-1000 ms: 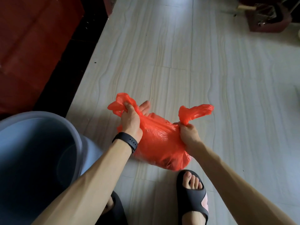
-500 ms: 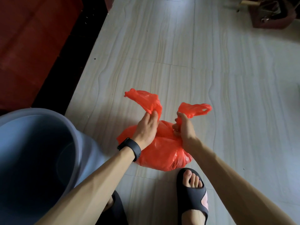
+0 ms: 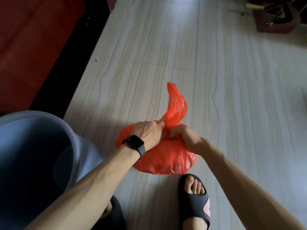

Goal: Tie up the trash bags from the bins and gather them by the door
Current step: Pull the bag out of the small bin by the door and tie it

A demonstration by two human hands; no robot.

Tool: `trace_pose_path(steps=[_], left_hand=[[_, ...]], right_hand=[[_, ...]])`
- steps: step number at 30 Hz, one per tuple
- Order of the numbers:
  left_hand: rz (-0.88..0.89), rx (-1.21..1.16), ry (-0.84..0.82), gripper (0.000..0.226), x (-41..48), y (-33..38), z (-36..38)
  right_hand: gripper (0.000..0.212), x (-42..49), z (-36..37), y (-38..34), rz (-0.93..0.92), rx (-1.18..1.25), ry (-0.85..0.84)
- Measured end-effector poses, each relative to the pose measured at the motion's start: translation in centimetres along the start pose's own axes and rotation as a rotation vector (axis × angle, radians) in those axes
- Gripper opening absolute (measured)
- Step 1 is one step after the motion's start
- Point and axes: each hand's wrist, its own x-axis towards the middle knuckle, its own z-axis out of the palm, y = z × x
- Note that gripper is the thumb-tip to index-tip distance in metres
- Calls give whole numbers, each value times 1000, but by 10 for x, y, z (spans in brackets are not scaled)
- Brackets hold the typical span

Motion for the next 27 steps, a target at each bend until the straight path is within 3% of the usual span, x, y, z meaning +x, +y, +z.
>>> trace_pose_path(steps=[1, 3, 5, 6, 8, 9, 15, 18, 21, 25, 27], left_hand=[[12, 67, -20, 33, 1, 1, 0], [46, 155, -45, 33, 0, 7, 0], [101, 184, -27, 36, -3, 15, 0], [129, 170, -3, 35, -6, 19, 0], [185, 64, 54, 29, -11, 23, 4], [205, -20, 79, 25, -13, 22, 6], [65, -478, 179, 37, -26, 9, 20], [-52, -625, 41, 33, -21, 10, 16], [-197, -879, -273, 37, -4, 0, 10], [-479, -1411, -554, 33, 7, -17, -8], [-568, -1550, -649, 32, 9, -23, -12]], right_hand=[[19, -1, -3, 3, 4, 214, -112], [35, -3, -4, 4, 5, 294, -186], [54, 1, -1, 8, 37, 196, -49], [52, 3, 1, 8, 56, 162, 81], [38, 11, 0, 10, 84, 171, 310], [37, 12, -2, 11, 112, 223, 345], [64, 6, -13, 8, 213, 582, 174], [55, 6, -16, 10, 178, 654, 123], [38, -4, -18, 9, 102, 640, -14], [47, -16, -26, 14, -18, 351, -176], [42, -16, -28, 17, -122, 160, -119]])
